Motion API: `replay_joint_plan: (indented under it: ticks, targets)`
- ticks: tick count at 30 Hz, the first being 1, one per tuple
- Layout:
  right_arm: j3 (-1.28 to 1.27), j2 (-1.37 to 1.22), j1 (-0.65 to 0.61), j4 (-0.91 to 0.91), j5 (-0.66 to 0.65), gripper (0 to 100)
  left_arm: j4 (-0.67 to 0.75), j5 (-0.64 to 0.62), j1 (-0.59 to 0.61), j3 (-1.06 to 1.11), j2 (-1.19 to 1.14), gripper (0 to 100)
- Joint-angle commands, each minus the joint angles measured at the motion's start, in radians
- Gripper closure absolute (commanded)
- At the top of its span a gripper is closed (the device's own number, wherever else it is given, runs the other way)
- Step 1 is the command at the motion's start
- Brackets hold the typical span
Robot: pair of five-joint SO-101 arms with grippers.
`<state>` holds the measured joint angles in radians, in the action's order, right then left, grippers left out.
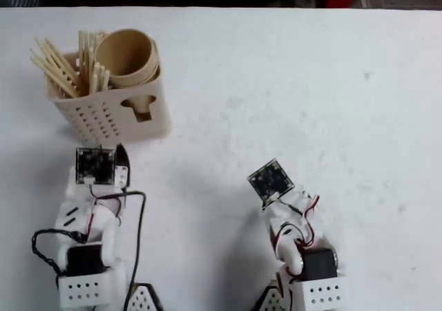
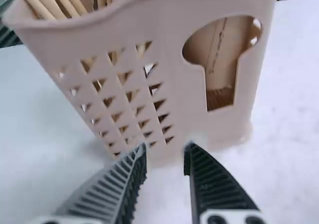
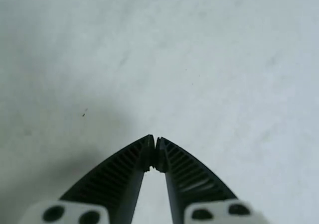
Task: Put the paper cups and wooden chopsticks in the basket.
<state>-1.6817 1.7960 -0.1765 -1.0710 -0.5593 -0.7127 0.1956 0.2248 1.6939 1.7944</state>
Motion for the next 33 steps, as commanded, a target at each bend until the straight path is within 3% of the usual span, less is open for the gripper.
replay_joint_plan:
  ticks: [1, 5, 9, 13, 18, 22, 33]
  targets:
    - [-0.009, 0.004, 0.002, -0.108, -0.006, 97.8, -0.123, -0.002, -0.002, 0.002, -0.018, 86]
    - [-0.009, 0.005, 0.007, -0.209, -0.008, 98.1, -0.333, 0.000, 0.004, 0.003, -0.033, 86]
    - [-0.009, 0.004, 0.099, -0.208, -0.008, 98.1, -0.506, 0.000, 0.018, 0.003, -0.033, 87]
    - [-0.009, 0.004, 0.246, -0.208, -0.008, 98.1, -0.503, 0.068, 0.127, 0.003, -0.019, 99]
    - [-0.009, 0.004, 0.357, -0.208, -0.008, 98.1, -0.537, 0.259, 0.163, 0.002, -0.019, 97]
    - [-0.009, 0.004, 0.369, -0.208, -0.008, 98.1, -0.549, 0.319, 0.166, 0.002, -0.019, 97]
    - [-0.009, 0.004, 0.369, -0.208, -0.008, 98.1, -0.549, 0.318, 0.166, 0.002, -0.019, 97]
